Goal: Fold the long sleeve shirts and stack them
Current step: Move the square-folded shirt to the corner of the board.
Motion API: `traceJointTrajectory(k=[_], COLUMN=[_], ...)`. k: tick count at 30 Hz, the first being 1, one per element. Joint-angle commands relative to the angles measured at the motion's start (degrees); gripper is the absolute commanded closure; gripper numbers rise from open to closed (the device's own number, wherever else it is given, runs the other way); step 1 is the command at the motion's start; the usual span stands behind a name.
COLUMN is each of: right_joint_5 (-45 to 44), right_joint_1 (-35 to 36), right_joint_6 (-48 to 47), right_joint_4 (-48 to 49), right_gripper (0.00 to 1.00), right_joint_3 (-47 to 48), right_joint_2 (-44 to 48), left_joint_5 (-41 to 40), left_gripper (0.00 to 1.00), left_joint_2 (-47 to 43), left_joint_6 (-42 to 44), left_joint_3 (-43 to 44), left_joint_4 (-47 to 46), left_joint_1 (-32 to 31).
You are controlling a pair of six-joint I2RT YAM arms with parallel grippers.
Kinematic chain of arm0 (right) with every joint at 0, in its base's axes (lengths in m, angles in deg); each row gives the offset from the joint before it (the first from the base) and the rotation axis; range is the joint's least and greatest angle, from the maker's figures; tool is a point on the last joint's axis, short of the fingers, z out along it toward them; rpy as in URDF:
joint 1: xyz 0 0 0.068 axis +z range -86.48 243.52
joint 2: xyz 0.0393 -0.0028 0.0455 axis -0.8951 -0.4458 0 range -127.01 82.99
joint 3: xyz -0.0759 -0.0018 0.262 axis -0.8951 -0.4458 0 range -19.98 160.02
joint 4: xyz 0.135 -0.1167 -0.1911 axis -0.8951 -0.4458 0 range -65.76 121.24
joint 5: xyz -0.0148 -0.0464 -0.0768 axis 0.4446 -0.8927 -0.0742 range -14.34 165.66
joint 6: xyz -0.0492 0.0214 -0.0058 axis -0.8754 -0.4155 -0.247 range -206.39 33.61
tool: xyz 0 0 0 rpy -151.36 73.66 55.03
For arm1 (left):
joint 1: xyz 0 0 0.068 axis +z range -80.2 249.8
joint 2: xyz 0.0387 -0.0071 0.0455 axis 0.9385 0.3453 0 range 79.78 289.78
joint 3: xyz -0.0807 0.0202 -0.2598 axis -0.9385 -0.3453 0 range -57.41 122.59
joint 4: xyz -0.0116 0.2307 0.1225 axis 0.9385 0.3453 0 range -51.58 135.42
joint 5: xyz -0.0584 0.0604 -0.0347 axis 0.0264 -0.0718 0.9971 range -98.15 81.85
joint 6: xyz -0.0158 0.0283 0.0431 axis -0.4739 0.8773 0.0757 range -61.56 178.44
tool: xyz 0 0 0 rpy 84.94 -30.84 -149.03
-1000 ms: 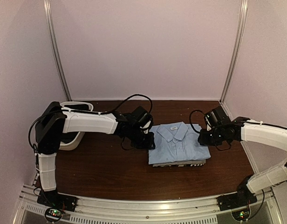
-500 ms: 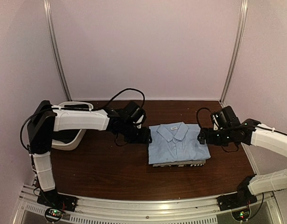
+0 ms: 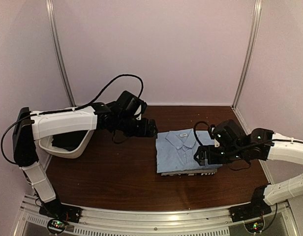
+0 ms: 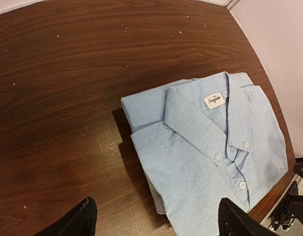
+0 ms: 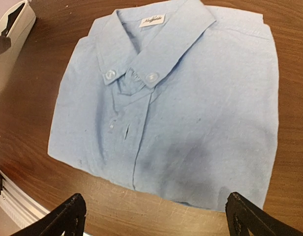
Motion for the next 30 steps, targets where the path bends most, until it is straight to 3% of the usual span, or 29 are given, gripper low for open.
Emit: traceJointTrajectory(k=[1,7,12,23,30], right_joint_5=[-4.8,-8.7,-7.2,-9.9,-8.9], right_joint_1=[6.0,13.9,18.6,18.6,14.8], right_joint_6=[8.7,16.3,20.4,16.9,14.1], right_joint_4=[-3.3,-6.1,0.4,13.3,22.5], right_gripper=[0.00,0.00,0.00,0.00,0.00], right_joint_3=[1.0,-0.4,-6.5,-12.6,-15.5], right_joint_2=[-0.9,-1.5,-2.9,-13.0,-18.3], left_joint_5=[-3.1,-6.2,-8.8,-10.5,-10.0], left_gripper=[0.12,0.11,0.08,0.05,0.04], left_joint_2=[-3.4,-6.9,-10.5,-15.3,-16.9], left_joint_6=[1.2,1.6,1.4,1.9,2.1], left_joint_3=[-1.6,-3.1,-4.5,-6.5,-7.7], left_joint_4=[0.2,0.2,0.1,-0.3,-0.5], left_joint_1=[0.4,0.5,1.1,3.4,4.8])
